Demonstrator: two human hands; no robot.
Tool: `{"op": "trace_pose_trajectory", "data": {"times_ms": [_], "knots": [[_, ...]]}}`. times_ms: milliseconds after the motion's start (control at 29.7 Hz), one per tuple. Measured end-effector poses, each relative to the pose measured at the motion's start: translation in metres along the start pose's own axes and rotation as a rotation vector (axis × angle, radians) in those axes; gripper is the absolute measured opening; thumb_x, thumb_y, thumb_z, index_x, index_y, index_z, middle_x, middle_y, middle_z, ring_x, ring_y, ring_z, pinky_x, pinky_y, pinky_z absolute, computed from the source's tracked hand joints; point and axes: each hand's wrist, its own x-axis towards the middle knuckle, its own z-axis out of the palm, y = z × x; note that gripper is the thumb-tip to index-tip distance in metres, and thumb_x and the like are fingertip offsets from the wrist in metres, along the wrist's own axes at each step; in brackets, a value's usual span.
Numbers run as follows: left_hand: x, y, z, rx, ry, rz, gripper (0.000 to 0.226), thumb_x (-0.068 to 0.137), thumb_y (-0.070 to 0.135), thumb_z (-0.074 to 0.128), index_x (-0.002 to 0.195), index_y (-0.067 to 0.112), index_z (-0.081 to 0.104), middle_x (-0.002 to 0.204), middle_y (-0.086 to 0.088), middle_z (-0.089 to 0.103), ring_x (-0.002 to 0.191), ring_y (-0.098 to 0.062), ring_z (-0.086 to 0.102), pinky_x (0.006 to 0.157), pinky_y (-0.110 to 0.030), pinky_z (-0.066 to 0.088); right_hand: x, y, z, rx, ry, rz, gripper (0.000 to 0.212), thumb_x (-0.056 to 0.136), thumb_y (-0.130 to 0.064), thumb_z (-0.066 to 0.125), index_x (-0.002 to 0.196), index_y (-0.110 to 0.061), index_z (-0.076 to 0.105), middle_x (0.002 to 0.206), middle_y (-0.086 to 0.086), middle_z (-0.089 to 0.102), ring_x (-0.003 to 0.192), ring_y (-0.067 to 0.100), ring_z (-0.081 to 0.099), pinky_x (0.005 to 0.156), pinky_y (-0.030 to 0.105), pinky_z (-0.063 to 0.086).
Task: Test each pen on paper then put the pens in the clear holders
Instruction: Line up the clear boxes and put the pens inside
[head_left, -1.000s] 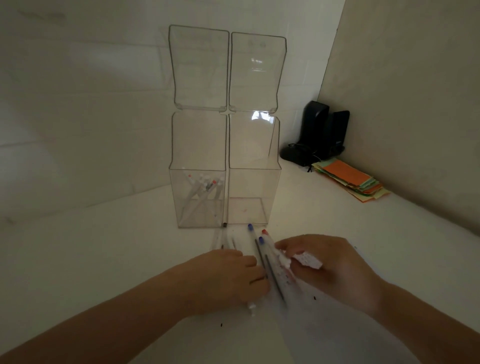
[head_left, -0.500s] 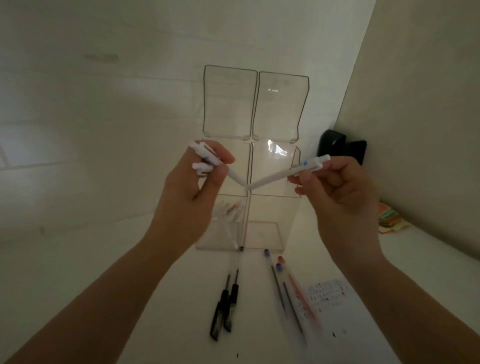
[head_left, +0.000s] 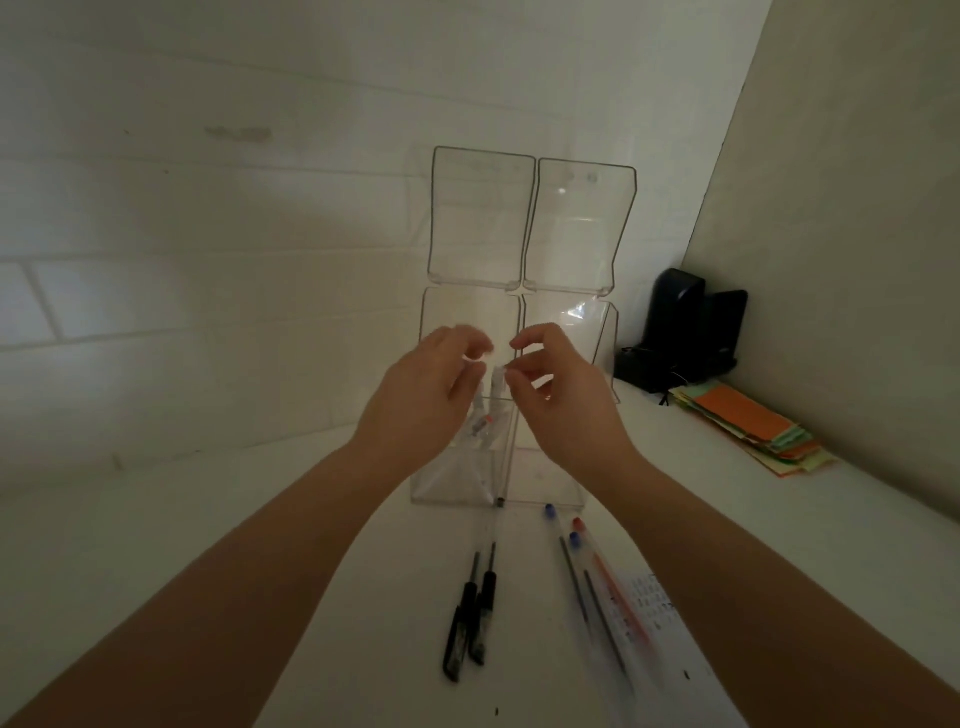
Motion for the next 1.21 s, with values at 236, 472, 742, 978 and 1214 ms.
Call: {"op": "trace_pose_trajectory", "data": {"times_ms": [236,472,742,978,1214], "knots": [[-0.024,0.003,-0.006,0.07,0.039,0.13,0.02,0.088,0.011,0.045,0.099,0.011,0.061,0.099,-0.003,0.061,0.09,-0.012,0.054,0.078,-0.015,0.038,-0.018,0.001,-0.016,-0.116,0.048,-0.101,0.024,0.091,-0.007,0.049,0.106,-0.022,0.062,0.099,-0.021,0.055,0.091,-0.012,0.047,0.084,-0.001,0.031],[-0.113,-0.031,-0.007,0.293,-0.493,0.501,0.032,0.09,0.013,0.033,0.11,0.025,0.055,0.111,0.003,0.062,0.1,-0.01,0.051,0.082,-0.018,0.035,-0.1,0.048,-0.068,-0.533,-0.474,-0.128,0.023,0.09,-0.017,0.052,0.102,-0.032,0.064,0.096,-0.012,0.066,0.082,0.0,0.057,0.073,0.015,0.046],[-0.107,-0.028,0.017,0.312,-0.649,0.726,0.041,0.098,0.019,0.02,0.119,0.03,0.054,0.125,0.009,0.059,0.113,-0.011,0.056,0.087,-0.02,0.038,-0.125,0.062,-0.068,-0.568,-0.737,0.025,0.037,0.095,-0.017,0.036,0.125,-0.031,0.052,0.121,-0.007,0.057,0.113,0.01,0.05,0.092,0.021,0.039],[-0.092,0.003,0.045,0.311,-0.667,0.805,0.025,0.08,0.018,0.043,0.094,0.022,0.063,0.094,0.006,0.067,0.082,-0.012,0.063,0.069,-0.021,0.05,-0.119,0.061,-0.045,-0.615,-0.72,-0.191,0.046,0.083,-0.011,0.056,0.126,-0.03,0.052,0.108,0.001,0.06,0.097,0.019,0.056,0.074,0.029,0.049],[-0.087,-0.002,0.052,0.268,-0.692,0.669,0.013,0.086,0.023,0.039,0.094,0.021,0.049,0.091,0.003,0.064,0.081,-0.011,0.06,0.071,-0.021,0.048,-0.11,0.067,-0.042,-0.753,-0.765,-0.65,0.044,0.067,-0.023,0.074,0.109,-0.026,0.063,0.118,-0.004,0.064,0.109,0.016,0.06,0.078,0.028,0.055]]}}
